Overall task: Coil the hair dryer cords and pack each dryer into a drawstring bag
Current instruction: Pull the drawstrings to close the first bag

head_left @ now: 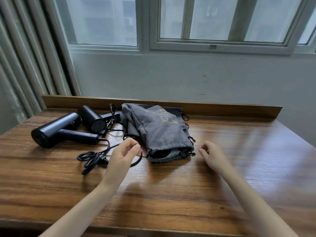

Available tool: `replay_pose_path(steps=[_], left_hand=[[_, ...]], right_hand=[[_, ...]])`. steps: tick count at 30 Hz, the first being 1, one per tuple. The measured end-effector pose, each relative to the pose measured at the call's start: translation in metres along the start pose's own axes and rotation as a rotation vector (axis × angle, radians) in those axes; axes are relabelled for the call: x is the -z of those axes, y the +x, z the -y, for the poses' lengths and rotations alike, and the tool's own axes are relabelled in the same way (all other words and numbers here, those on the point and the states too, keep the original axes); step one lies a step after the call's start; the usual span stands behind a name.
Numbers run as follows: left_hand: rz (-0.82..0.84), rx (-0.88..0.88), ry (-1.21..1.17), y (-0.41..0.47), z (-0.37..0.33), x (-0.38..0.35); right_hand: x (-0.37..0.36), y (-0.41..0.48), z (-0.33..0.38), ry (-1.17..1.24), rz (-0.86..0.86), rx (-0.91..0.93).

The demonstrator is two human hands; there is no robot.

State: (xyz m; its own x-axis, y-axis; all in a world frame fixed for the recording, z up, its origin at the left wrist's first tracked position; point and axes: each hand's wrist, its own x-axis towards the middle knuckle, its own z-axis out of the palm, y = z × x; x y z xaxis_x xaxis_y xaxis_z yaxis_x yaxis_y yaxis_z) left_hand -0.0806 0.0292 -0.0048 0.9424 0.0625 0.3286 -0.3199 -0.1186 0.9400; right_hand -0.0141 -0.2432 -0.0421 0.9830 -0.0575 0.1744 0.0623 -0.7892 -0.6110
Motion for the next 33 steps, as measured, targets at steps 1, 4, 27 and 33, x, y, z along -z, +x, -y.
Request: replay_pose_path(steps=[1,4,27,33], left_hand=[[0.023,0.02,-0.096,-0.002,-0.004,0.0],[0.108,0.049,-0.285,-0.008,-0.014,0.001],[0.032,-0.078,-0.012,-0.008,0.002,-0.017],[0.099,0.071,-0.227,0.008,-0.007,-0.008]], right_hand=[[-0.006,-0.003,0.004,0.037,0.013,-0.01],[-0.026,-0.009,0.016,-0.126,0.048,-0.034],[0.054,-0.036,0.01,0.703,-0.017,-0.229],[0.048,-0.024,0.026,0.244,0.377,-0.176]])
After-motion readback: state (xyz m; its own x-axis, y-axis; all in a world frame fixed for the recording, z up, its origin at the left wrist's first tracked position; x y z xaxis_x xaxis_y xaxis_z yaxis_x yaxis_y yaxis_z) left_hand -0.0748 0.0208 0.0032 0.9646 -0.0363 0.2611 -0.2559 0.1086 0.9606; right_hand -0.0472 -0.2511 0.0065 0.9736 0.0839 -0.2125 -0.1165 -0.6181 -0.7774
